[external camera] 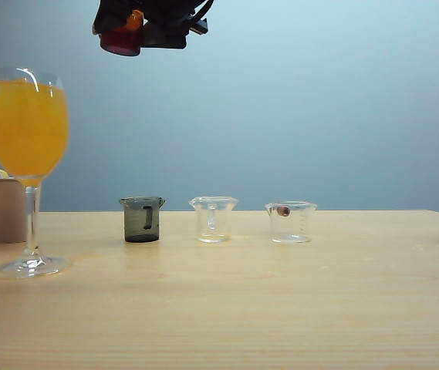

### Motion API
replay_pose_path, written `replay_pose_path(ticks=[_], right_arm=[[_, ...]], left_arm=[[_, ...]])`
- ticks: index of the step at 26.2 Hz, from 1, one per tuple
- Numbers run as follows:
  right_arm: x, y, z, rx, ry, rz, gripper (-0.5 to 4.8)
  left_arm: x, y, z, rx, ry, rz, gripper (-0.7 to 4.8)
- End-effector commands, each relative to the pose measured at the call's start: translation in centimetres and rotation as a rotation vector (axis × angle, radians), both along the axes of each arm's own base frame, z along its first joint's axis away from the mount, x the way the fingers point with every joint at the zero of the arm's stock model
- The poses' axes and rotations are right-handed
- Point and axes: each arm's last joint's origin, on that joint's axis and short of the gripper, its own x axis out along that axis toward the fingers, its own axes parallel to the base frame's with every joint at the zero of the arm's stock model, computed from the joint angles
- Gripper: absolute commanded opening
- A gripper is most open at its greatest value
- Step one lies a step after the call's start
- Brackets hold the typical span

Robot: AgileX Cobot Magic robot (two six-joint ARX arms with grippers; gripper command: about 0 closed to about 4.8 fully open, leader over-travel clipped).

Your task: Pick up the fourth measuring cup from the left, pour the grenadine inside into the goblet, and finally put the measuring cup back in its original place.

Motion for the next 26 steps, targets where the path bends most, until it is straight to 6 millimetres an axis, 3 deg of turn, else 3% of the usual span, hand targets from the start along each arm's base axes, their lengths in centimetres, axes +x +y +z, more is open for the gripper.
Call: replay_pose_path(ticks=[1,13,26], right_arm=[[-0.4,0.3,0.3,-0.019,-0.023,0.044,2.42],[-2.0,1.7,-0.1,-0.190,-0.166,0.115,2.41],[-3.2,2.6,-0.4,-0.198,-0.141,0.167,2.42]], left_arm=[[0.2,0.5,0.2,-0.039,-0.007,-0.015,-0.05],[0.1,0.7,0.1,-0.065,0.013,-0.038,-0.04],[0.1,0.7,0.1,-0.065,0.013,-0.039,-0.04]])
